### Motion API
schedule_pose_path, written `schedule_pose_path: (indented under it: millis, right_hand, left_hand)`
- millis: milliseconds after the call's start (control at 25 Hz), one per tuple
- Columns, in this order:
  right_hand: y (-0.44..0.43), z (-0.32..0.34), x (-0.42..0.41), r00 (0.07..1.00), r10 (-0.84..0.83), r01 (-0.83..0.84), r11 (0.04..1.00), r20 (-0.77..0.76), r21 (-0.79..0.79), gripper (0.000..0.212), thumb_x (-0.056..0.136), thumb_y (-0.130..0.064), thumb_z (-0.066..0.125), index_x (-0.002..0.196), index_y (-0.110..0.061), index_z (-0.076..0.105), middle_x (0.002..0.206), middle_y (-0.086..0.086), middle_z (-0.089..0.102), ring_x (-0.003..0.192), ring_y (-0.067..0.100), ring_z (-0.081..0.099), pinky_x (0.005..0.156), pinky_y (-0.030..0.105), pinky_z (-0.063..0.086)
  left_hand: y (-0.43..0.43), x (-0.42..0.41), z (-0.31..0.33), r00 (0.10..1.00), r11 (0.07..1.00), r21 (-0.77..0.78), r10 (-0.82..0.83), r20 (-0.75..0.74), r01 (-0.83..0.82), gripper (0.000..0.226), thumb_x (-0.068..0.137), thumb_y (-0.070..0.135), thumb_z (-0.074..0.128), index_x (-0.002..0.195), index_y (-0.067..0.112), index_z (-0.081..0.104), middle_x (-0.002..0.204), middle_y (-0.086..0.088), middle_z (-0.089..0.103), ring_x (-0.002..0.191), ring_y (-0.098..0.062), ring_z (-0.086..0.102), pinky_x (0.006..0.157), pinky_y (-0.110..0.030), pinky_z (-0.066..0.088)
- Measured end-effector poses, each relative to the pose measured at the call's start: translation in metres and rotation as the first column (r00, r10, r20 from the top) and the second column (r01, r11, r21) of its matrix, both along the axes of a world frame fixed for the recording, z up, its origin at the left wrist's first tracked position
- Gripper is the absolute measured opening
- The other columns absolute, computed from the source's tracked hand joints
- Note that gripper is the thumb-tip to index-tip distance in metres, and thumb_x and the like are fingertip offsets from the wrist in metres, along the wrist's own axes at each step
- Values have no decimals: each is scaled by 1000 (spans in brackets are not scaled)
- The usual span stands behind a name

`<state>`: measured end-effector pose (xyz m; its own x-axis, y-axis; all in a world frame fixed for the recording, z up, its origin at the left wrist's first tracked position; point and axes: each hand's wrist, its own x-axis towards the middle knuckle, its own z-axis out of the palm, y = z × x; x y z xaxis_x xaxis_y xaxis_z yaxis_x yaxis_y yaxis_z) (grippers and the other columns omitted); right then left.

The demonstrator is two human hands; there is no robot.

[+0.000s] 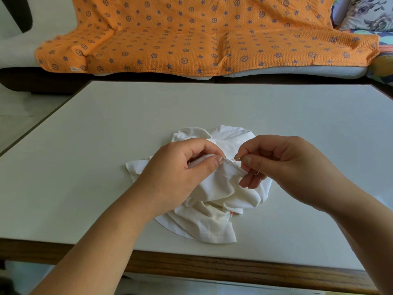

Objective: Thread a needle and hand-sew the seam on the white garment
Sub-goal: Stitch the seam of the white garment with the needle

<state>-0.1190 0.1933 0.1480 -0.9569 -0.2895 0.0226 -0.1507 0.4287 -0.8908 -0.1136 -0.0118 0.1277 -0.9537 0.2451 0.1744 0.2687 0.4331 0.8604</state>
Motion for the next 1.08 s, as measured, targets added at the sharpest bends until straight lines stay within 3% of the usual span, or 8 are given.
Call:
schedule_pose_path:
  millis: [320, 760, 960, 1080]
  right_hand:
    - [0, 0, 0, 1000, -1, 1, 1000, 0, -3, 21, 92, -2, 59, 84, -16, 72, 68, 6, 72, 59, 18, 71, 65, 18, 55]
    - [3, -6, -4, 999, 50, -49, 997, 15, -53, 20, 91, -4, 61, 83, -18, 73, 67, 11, 72, 61, 24, 71, 68, 25, 58]
    - [2, -11, -8, 989, 123, -99, 966, 87, -240, 10, 83, -12, 64, 81, -11, 73, 65, 14, 68, 56, 23, 68, 58, 24, 54]
    - [0, -15, -8, 972, 198, -144, 929, 128, -340, 12, 81, -17, 61, 81, -13, 73, 69, 19, 65, 58, 25, 66, 57, 25, 52]
  left_hand:
    - [0, 0, 0, 1000, 1000, -1, -2, 0, 2, 11, 93, 22, 63, 88, 26, 72, 79, 19, 70, 79, 4, 64, 71, -7, 46]
    - [2, -1, 1, 999, 999, 40, -18, 37, 16, 12, 92, 17, 63, 88, 25, 72, 79, 21, 72, 80, 8, 65, 71, -5, 44]
    - [3, -3, 1, 995, 994, 102, -36, 90, 27, 11, 89, 19, 65, 86, 27, 72, 80, 20, 73, 81, 7, 67, 73, -6, 46]
    - [6, -2, -1, 992, 991, 132, -50, 113, 35, 9, 82, 31, 67, 86, 25, 73, 83, 13, 75, 84, 1, 69, 77, -13, 51]
